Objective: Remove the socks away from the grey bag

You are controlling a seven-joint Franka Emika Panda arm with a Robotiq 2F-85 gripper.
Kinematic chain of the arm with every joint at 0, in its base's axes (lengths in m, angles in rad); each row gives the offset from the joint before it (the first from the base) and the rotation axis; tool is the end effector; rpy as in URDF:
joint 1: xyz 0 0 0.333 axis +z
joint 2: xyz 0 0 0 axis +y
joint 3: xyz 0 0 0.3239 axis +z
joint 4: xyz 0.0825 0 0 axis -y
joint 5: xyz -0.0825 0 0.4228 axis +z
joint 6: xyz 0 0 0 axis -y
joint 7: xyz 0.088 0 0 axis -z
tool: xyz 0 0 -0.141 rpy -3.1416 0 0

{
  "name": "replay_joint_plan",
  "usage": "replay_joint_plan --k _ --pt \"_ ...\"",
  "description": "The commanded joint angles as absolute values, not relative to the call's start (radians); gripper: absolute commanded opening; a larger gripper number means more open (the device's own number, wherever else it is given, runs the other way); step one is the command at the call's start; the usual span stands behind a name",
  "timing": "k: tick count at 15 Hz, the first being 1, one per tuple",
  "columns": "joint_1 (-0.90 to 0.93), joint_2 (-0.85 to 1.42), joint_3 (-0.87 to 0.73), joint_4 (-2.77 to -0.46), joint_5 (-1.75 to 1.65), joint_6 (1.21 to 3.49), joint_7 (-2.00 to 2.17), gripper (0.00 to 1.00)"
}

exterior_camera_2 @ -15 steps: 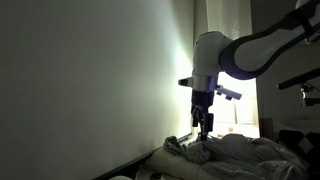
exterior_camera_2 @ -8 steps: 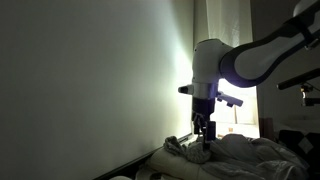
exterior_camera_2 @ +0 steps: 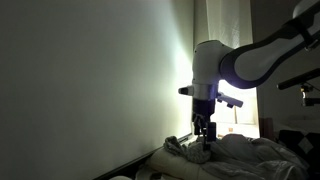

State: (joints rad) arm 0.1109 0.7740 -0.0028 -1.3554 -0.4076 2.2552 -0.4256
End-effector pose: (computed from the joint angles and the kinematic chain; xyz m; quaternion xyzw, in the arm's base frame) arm 0.7926 0.0651 0.2278 0.9114 0.3718 0.0346 0.1731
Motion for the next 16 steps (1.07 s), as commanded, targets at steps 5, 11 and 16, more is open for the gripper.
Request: replay_joint_plan --k 5,11,16 --pt "0.109 0.775 0.001 -1.353 -0.411 2.252 -0.424 1.00" --pt "0.105 0.779 0.009 -1.345 -0.403 2.246 -0.437 1.00" --pt "0.028 0.786 0.107 -1.352 -0.309 2.329 -0.594 1.00"
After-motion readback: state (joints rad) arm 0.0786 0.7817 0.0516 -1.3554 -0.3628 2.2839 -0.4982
